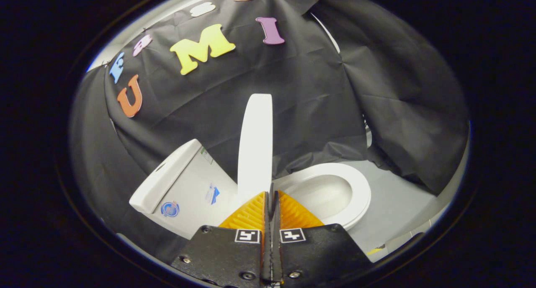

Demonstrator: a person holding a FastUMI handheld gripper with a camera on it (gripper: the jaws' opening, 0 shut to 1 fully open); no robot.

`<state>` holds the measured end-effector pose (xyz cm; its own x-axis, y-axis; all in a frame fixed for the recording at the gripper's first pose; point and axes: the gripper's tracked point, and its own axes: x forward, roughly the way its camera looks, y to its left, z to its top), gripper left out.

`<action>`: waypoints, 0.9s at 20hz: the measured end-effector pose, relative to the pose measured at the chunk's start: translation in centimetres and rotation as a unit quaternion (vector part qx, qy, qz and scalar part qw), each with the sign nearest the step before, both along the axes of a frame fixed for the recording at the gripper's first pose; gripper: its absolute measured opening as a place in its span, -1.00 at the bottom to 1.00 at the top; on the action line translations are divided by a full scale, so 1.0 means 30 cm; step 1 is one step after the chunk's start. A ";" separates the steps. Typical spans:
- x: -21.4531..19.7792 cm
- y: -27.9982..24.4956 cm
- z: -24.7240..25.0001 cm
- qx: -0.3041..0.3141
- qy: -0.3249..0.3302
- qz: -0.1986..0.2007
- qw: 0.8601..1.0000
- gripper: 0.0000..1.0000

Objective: Open the toilet lid.

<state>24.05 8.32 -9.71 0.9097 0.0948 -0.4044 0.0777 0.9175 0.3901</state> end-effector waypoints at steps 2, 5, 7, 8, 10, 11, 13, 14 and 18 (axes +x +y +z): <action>0.000 0.026 0.013 -0.012 -0.004 0.002 1.000 -0.90; -0.002 0.061 0.026 -0.027 -0.008 0.008 1.000 -0.90; 0.000 0.088 0.036 -0.034 -0.010 0.012 0.999 -0.89; -0.002 0.099 0.040 -0.041 -0.011 0.014 0.999 -0.88; -0.001 0.118 0.049 -0.053 -0.013 0.016 0.998 -0.89; 0.000 0.132 0.056 -0.058 -0.014 0.019 0.998 -0.88; -0.002 0.165 0.060 -0.070 -0.017 0.022 0.997 -0.88; 0.001 0.176 0.064 -0.079 -0.020 0.021 0.996 -0.88; -0.004 0.226 0.076 -0.115 -0.031 0.023 0.993 -0.88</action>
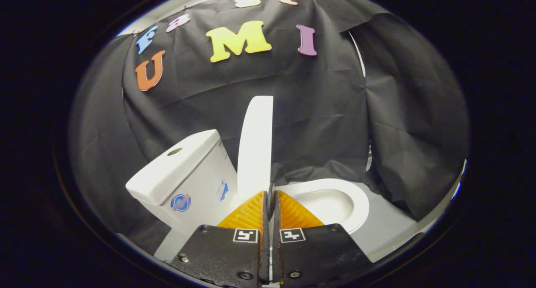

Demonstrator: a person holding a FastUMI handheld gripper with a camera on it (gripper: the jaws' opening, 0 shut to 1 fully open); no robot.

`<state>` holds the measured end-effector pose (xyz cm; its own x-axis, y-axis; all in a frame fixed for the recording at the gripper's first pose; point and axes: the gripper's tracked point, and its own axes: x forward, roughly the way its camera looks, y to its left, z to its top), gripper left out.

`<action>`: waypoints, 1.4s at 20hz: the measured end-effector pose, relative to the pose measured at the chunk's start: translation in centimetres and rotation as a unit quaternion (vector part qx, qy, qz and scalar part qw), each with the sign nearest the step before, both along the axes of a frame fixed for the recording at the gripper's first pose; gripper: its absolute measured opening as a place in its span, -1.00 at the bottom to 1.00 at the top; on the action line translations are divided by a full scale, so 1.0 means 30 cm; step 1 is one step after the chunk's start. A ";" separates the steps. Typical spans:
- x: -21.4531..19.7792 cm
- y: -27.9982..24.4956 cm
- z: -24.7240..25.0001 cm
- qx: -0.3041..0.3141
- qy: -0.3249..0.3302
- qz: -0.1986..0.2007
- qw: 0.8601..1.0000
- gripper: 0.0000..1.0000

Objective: Open the toilet lid.

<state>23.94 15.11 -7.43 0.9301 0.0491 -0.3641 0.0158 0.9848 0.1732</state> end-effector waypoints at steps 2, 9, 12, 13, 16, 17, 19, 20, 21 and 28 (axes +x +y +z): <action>0.000 0.020 0.006 -0.010 -0.002 0.001 1.000 -0.88; 0.002 0.086 0.016 -0.041 -0.001 0.016 0.999 -0.88; 0.003 0.118 0.020 -0.060 -0.003 0.020 0.998 -0.87; 0.002 0.131 0.023 -0.067 -0.004 0.022 0.998 -0.87; -0.001 0.167 0.029 -0.082 -0.008 0.030 0.996 -0.87; -0.001 0.181 0.027 -0.088 -0.009 0.032 0.996 -0.87; -0.004 0.208 0.030 -0.105 -0.010 0.035 0.994 -0.87; -0.002 0.222 0.029 -0.112 -0.011 0.036 0.993 -0.87; -0.001 0.237 0.029 -0.115 -0.011 0.036 0.993 -0.87; -0.003 0.363 0.016 -0.174 -0.011 0.067 0.982 -0.86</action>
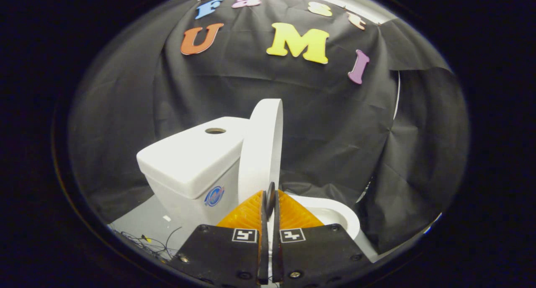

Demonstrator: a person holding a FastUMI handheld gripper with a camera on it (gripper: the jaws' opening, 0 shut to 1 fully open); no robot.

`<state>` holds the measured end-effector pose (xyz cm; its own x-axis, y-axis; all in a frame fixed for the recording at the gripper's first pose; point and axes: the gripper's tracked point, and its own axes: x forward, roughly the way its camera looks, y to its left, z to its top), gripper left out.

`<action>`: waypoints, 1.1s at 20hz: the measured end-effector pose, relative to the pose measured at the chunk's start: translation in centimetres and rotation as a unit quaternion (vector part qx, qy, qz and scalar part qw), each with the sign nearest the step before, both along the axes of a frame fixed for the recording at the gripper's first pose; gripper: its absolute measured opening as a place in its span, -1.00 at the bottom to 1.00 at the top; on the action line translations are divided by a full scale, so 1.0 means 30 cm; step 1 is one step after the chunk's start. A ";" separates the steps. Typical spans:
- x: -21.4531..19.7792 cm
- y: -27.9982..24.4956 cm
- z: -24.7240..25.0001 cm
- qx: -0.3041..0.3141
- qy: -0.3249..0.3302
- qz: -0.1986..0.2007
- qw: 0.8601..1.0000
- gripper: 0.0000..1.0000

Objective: Open the toilet lid.

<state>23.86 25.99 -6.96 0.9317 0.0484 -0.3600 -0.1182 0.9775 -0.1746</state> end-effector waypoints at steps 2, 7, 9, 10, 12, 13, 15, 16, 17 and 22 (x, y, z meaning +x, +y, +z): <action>0.001 0.030 -0.006 -0.018 0.005 0.004 1.000 -0.86; -0.005 0.041 -0.027 -0.028 0.027 0.040 0.998 -0.64; -0.037 0.041 -0.018 -0.014 0.033 0.062 0.997 -0.17; -0.054 0.029 0.015 -0.007 0.016 0.065 0.998 0.06; -0.088 0.002 0.107 -0.003 -0.022 0.066 0.998 0.12; -0.110 0.001 0.117 0.002 -0.036 0.075 0.997 0.39; -0.158 -0.018 0.182 0.012 -0.064 0.084 0.994 0.80; -0.189 -0.029 0.226 0.019 -0.082 0.088 0.993 0.80; -0.220 -0.047 0.264 0.024 -0.098 0.091 0.991 0.80; -0.402 -0.183 0.429 0.071 -0.176 0.102 0.976 0.91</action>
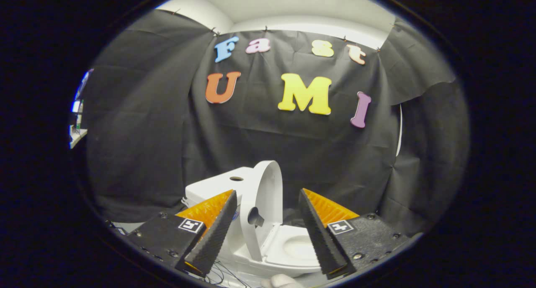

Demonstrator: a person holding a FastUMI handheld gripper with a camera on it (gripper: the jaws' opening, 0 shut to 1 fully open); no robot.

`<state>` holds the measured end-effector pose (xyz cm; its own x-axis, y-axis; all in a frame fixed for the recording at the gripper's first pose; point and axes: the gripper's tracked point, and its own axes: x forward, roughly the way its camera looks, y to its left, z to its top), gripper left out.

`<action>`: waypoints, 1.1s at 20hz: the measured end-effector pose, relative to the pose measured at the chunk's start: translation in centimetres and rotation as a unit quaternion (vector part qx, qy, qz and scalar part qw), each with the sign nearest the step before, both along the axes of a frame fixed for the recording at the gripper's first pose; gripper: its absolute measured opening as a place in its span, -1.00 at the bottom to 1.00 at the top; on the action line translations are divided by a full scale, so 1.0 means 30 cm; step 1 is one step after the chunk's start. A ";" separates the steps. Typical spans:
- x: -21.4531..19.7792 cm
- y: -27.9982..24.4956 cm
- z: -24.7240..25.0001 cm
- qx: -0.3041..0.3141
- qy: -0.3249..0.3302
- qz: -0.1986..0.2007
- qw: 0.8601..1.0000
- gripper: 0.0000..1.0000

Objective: Open the toilet lid.

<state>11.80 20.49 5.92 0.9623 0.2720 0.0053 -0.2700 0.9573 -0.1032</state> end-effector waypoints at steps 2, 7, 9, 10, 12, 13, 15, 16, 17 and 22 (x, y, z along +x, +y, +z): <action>-0.055 -0.126 0.022 0.018 -0.018 -0.021 0.999 1.00; -0.191 -0.449 -0.048 0.034 -0.030 -0.085 0.995 1.00; -0.234 -0.557 -0.100 0.046 -0.025 -0.100 0.994 1.00; -0.256 -0.605 -0.144 0.051 -0.013 -0.106 0.993 1.00; -0.294 -0.704 -0.229 0.063 0.009 -0.127 0.990 1.00; -0.313 -0.755 -0.264 0.070 0.015 -0.141 0.987 1.00; -0.338 -0.841 -0.327 0.080 0.021 -0.164 0.983 1.00; -0.347 -0.879 -0.353 0.083 0.024 -0.175 0.981 1.00; -0.349 -0.904 -0.372 0.083 0.023 -0.182 0.980 1.00; -0.354 -0.931 -0.391 0.072 0.005 -0.186 0.980 1.00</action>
